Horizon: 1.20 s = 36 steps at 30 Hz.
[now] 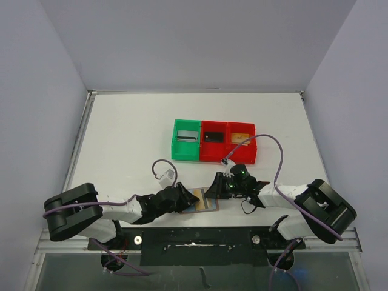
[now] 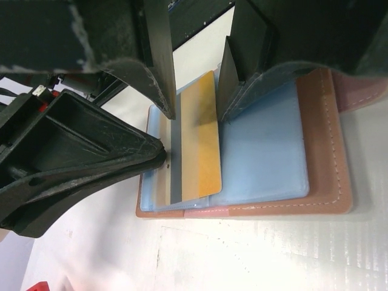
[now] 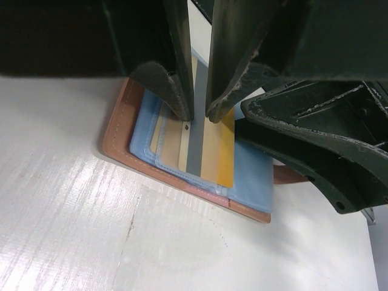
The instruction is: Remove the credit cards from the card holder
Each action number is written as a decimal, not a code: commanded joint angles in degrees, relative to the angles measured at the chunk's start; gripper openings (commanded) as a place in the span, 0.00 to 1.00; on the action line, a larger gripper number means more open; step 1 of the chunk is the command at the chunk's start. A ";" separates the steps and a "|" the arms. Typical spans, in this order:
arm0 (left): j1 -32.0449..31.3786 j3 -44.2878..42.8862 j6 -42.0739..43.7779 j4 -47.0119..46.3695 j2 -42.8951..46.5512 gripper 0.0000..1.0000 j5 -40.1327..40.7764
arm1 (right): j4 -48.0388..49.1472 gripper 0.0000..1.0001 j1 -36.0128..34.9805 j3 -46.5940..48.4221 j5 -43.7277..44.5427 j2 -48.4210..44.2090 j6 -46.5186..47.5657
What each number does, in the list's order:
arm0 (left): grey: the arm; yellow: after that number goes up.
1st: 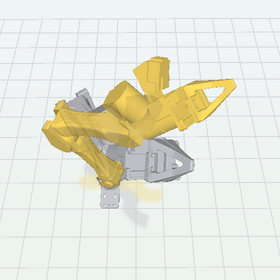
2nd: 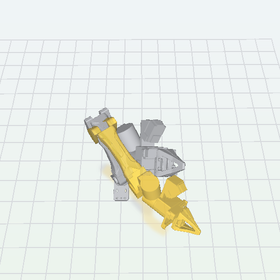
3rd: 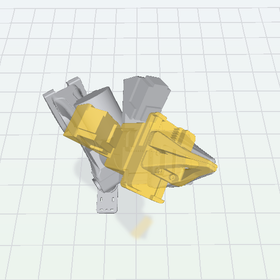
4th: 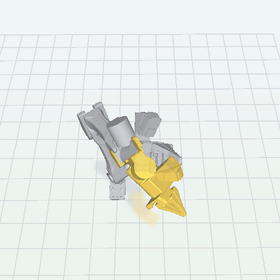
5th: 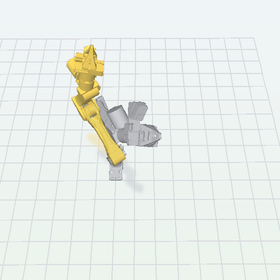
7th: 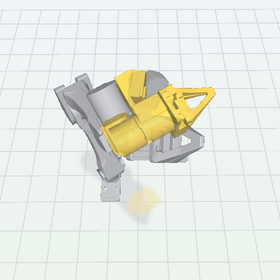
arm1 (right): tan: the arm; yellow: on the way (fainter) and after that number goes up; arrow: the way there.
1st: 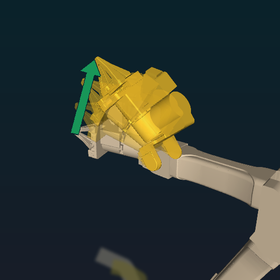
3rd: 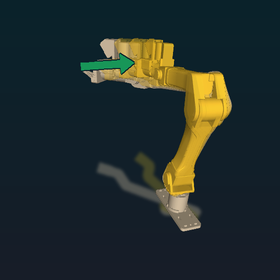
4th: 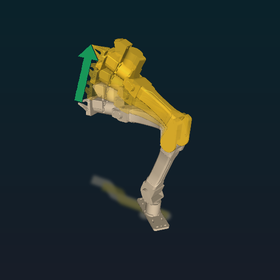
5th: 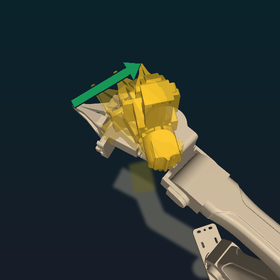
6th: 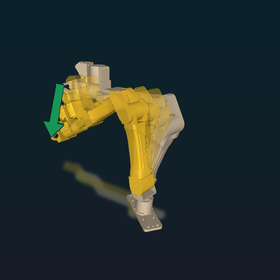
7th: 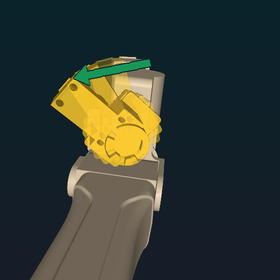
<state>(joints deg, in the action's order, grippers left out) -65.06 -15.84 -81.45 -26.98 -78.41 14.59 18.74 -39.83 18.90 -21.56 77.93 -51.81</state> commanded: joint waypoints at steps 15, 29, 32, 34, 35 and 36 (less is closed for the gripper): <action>-1.41 -0.34 -1.45 5.45 -2.41 0.35 3.07 | -6.61 0.16 -0.45 -0.70 -3.66 1.41 3.56; -2.09 0.52 -1.98 1.56 -5.19 0.36 1.81 | -5.70 0.15 0.18 -0.34 -3.82 -1.81 3.16; -2.11 0.38 -1.91 4.55 -3.30 0.36 3.05 | -12.66 0.20 0.52 2.39 0.44 -6.04 4.81; -2.18 0.28 -1.79 6.63 -1.76 0.38 4.00 | -17.37 0.23 0.82 4.17 3.32 -8.46 5.93; -2.18 0.28 -1.78 7.42 -1.05 0.39 4.17 | -18.47 0.24 1.12 4.55 3.78 -9.45 6.20; -2.16 0.34 -1.71 7.88 -0.48 0.39 4.33 | -19.03 0.25 1.37 4.71 3.88 -10.47 6.32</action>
<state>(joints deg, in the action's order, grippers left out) -66.74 -16.05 -84.68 -28.93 -80.40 16.80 7.40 -39.57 20.32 -22.63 71.75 -48.18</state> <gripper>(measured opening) 0.376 0.228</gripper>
